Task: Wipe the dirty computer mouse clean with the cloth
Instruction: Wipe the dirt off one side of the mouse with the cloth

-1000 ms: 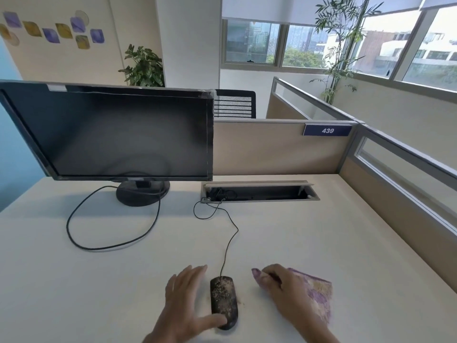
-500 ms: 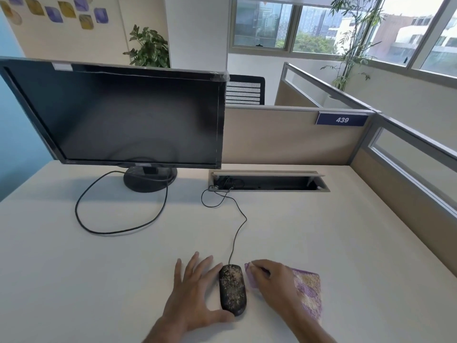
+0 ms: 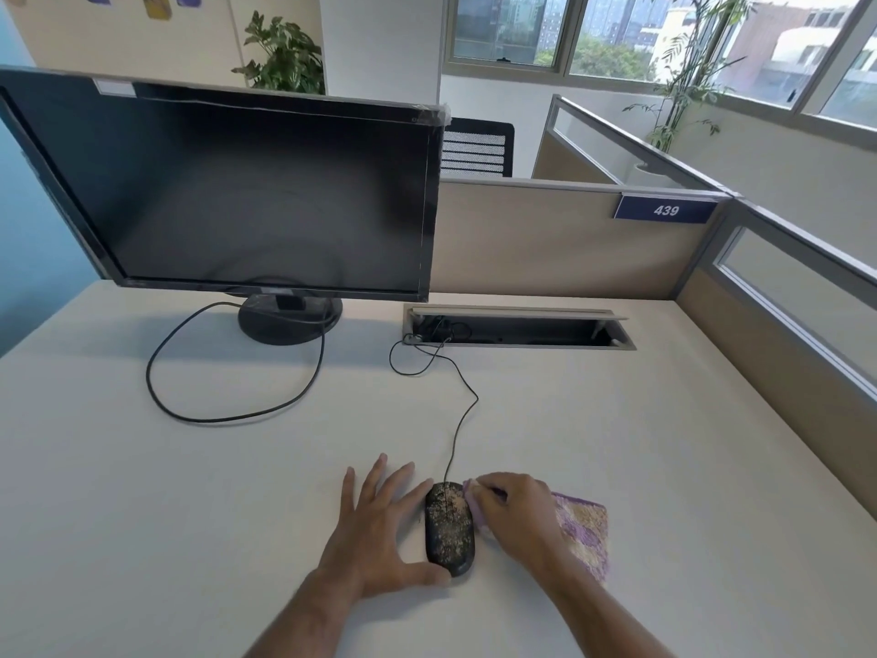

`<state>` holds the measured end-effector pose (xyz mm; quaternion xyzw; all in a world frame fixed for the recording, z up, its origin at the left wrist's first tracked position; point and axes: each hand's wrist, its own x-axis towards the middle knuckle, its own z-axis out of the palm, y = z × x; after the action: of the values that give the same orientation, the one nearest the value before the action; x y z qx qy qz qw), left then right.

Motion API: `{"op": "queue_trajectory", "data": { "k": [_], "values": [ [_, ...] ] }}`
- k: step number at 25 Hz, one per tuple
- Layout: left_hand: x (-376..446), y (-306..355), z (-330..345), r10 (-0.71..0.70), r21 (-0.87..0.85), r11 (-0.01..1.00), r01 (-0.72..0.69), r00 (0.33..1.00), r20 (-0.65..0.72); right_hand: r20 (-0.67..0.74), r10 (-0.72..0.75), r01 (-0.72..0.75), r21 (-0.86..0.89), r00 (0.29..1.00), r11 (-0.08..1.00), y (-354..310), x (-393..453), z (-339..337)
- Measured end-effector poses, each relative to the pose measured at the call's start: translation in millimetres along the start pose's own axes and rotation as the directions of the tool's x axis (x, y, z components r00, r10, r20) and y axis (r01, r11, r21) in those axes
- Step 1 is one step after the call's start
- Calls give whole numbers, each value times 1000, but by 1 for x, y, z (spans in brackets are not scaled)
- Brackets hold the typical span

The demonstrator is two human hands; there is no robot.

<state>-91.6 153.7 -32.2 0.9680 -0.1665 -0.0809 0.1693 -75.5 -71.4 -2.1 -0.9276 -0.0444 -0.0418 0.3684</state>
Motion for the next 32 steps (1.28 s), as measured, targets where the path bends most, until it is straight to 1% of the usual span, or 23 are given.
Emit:
{"op": "queue_trajectory", "data": {
  "k": [6, 8, 10, 12, 19, 22, 25, 28, 30, 32],
  "values": [
    [0, 0, 0, -4, 25, 1000, 4, 1000, 14, 25, -34, 34, -34, 999, 999, -5, 2, -1],
    [0, 0, 0, -4, 16, 1000, 4, 1000, 13, 20, -16, 17, -60, 1000, 998, -6, 0, -1],
    [1, 0, 1, 0, -1, 1000, 0, 1000, 5, 13, -10, 11, -45, 1000, 999, -4, -4, -2],
    [1, -1, 2, 5, -10, 1000, -5, 1000, -5, 38, -19, 20, -28, 999, 999, -4, -10, -2],
    [1, -1, 3, 5, -16, 1000, -6, 1000, -18, 21, -31, 33, -89, 999, 995, -4, -20, -4],
    [1, -2, 4, 5, -25, 1000, -6, 1000, -26, 11, -58, 59, -72, 998, 996, -4, -29, -4],
    [1, -2, 4, 2, -30, 1000, -2, 1000, -29, -26, -56, 53, -94, 998, 994, -4, -34, -5],
    [1, -1, 3, 2, -37, 999, -3, 1000, -31, 1, -70, 70, -104, 998, 992, -2, -40, -5],
    [1, 0, 3, -3, -46, 999, 1, 1000, -30, -13, -56, 54, -113, 998, 992, -3, -43, -6],
    [1, 0, 2, -6, -47, 999, 4, 1000, -26, 0, -82, 81, -109, 997, 991, -4, -48, -6]
  ]
}}
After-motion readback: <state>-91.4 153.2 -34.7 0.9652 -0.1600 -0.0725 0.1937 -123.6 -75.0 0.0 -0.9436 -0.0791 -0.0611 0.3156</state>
